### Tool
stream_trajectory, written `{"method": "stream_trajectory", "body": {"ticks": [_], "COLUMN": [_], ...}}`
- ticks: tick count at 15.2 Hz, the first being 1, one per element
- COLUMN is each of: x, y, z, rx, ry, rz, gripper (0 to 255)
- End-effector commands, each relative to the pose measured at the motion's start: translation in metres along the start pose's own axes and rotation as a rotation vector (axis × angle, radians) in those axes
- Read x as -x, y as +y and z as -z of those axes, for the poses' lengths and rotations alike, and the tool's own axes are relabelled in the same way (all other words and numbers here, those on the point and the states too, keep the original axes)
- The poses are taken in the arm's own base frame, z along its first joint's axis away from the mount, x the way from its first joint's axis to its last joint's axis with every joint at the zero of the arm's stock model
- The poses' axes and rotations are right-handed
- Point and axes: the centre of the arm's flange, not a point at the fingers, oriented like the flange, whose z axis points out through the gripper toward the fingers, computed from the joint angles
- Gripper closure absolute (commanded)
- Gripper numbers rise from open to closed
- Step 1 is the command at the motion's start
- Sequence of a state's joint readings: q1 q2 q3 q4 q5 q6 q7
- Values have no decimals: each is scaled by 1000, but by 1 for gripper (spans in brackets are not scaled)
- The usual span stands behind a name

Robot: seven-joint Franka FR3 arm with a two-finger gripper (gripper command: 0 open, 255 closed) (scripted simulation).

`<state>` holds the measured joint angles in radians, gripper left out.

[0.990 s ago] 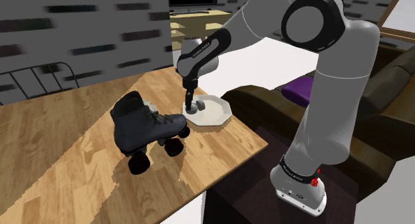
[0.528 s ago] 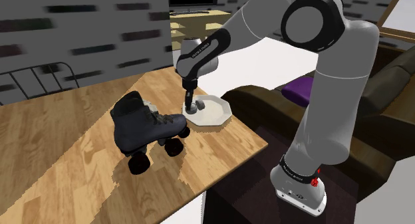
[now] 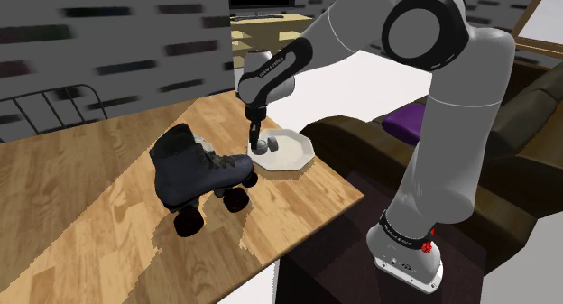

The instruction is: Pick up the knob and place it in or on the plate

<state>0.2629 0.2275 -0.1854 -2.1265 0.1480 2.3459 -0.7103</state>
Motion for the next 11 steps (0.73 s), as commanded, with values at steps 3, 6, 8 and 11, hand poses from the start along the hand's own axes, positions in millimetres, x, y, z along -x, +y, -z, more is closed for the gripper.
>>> {"method": "stream_trajectory", "body": {"ticks": [3,6,8,11], "x": [7,6,6,4], "y": [5,4,3,3], "z": [5,20,31,35], "rx": [0,0,0,1], "ry": [-11,-11,-11,-10], "rz": [-11,-11,-11,-11], "gripper": [255,255,255,255]}}
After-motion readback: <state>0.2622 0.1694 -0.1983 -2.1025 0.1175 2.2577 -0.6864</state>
